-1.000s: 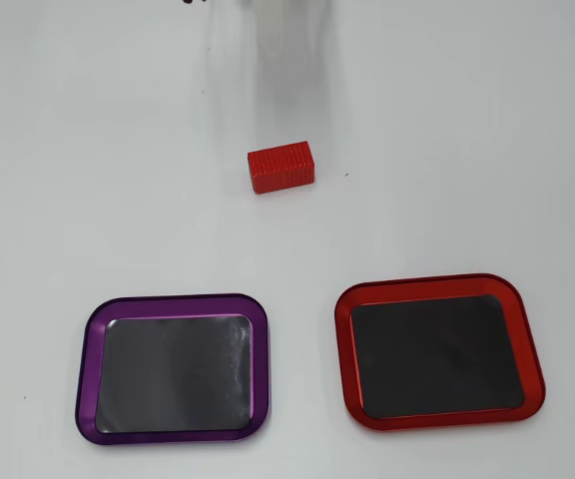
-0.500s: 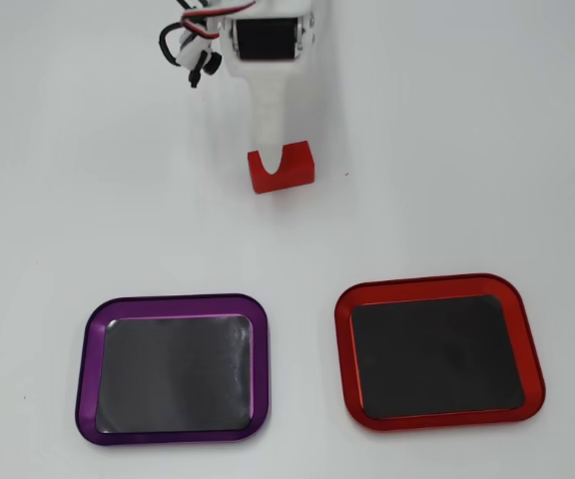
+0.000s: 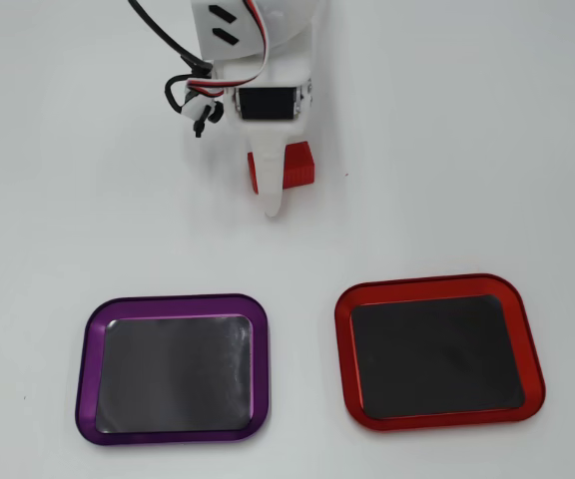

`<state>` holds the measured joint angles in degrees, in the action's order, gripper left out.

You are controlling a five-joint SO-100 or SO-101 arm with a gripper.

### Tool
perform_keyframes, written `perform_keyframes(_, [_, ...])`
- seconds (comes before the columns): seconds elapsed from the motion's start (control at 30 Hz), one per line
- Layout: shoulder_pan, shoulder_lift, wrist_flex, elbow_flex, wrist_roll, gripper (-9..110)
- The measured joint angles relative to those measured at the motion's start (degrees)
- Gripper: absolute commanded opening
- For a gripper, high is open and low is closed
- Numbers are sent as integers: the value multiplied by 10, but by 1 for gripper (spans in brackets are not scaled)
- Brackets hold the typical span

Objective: Grasp a red block and put it in the left red dish.

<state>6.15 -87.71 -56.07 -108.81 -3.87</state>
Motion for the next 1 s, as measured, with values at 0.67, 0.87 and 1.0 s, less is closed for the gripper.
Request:
perform_keyframes(0.67, [-21, -217, 47, -10, 11, -1])
perform_keyframes(0.87, [-92, -424, 122, -98, 11, -1])
perform_keyframes(1.0, [-147, -534, 225, -207, 11, -1])
